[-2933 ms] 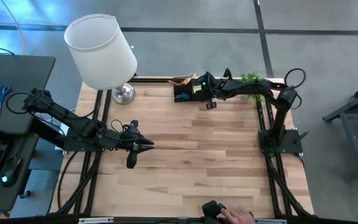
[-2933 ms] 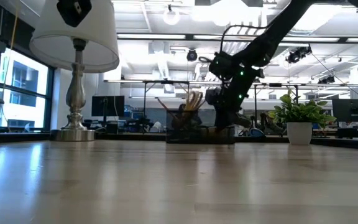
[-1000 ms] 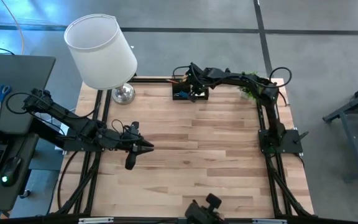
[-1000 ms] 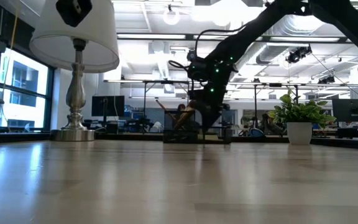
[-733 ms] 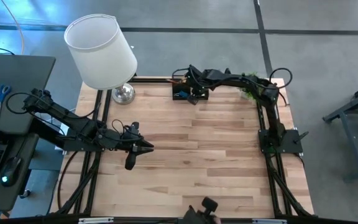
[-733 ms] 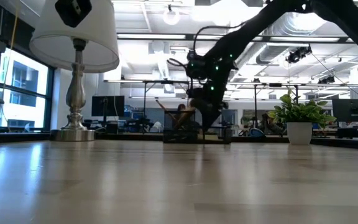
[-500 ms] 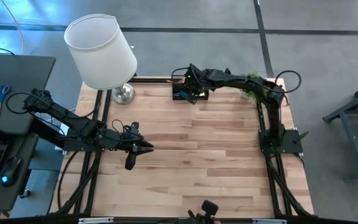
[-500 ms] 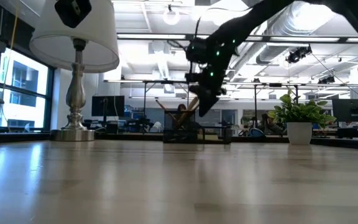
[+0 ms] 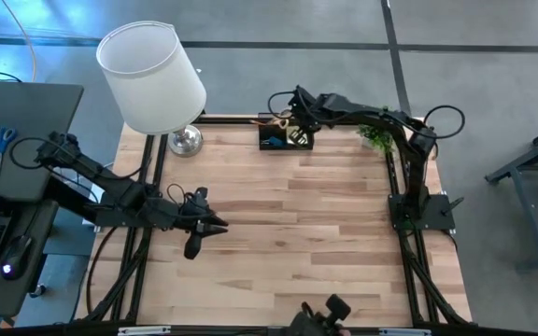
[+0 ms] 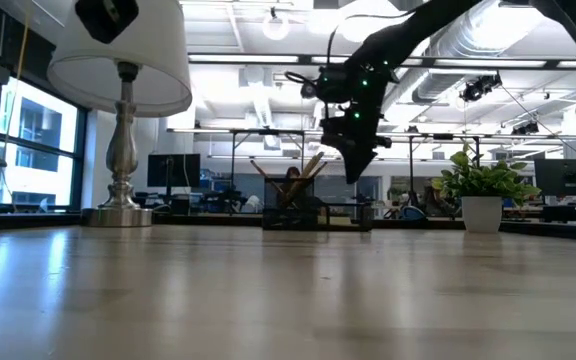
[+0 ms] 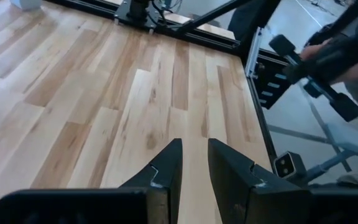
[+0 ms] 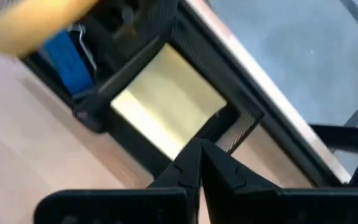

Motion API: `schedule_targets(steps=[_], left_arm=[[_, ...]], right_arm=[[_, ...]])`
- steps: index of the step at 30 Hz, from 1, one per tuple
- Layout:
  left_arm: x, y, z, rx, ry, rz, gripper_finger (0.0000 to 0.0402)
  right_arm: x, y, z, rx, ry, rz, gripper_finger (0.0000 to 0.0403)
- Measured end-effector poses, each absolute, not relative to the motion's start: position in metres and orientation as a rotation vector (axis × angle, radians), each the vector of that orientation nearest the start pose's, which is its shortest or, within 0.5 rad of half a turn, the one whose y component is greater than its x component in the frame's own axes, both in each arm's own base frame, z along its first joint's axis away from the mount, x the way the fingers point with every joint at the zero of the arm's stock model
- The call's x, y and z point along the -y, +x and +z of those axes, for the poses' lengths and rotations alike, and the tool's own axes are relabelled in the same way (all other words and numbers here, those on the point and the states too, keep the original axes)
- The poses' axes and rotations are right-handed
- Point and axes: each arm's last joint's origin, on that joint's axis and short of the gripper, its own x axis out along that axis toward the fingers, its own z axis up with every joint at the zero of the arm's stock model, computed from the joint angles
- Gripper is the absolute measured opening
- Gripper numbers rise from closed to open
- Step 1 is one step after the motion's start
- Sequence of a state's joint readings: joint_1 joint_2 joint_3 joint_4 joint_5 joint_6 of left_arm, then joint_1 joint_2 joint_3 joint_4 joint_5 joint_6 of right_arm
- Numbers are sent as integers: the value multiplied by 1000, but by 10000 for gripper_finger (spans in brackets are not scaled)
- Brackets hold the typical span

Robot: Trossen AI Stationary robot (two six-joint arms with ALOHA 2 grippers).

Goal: Pick and place office supplies into organizer
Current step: Adjust the desk organizer

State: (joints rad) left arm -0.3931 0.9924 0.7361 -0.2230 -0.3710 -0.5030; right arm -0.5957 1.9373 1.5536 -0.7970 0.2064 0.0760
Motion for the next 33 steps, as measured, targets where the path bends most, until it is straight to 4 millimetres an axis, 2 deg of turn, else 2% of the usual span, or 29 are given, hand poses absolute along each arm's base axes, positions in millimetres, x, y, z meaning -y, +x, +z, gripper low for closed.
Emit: schedule_targets(steps=[7, 10, 17, 21, 24, 27, 30, 33], left_arm=[[75, 197, 276, -435, -294, 129, 66], [74, 197, 275, -436, -304, 136, 66], [74, 197, 276, -425, -300, 161, 66], [74, 197, 276, -417, -303, 162, 66], [74, 198, 276, -414, -302, 167, 66], [73, 198, 277, -407, -299, 181, 66], [73, 198, 277, -405, -300, 181, 66], [73, 198, 277, -405, -300, 181, 66]], right_arm=[[215, 323, 197, -1171, 256, -716, 0], [208, 311, 186, -1146, 254, -722, 0], [182, 274, 202, -885, 254, -773, 0], [158, 264, 199, -768, 277, -639, 0], [137, 273, 184, -722, 302, -514, 0], [124, 292, 171, -712, 306, -511, 0], [126, 315, 160, -746, 286, -559, 0], [138, 336, 148, -789, 293, -576, 0]])
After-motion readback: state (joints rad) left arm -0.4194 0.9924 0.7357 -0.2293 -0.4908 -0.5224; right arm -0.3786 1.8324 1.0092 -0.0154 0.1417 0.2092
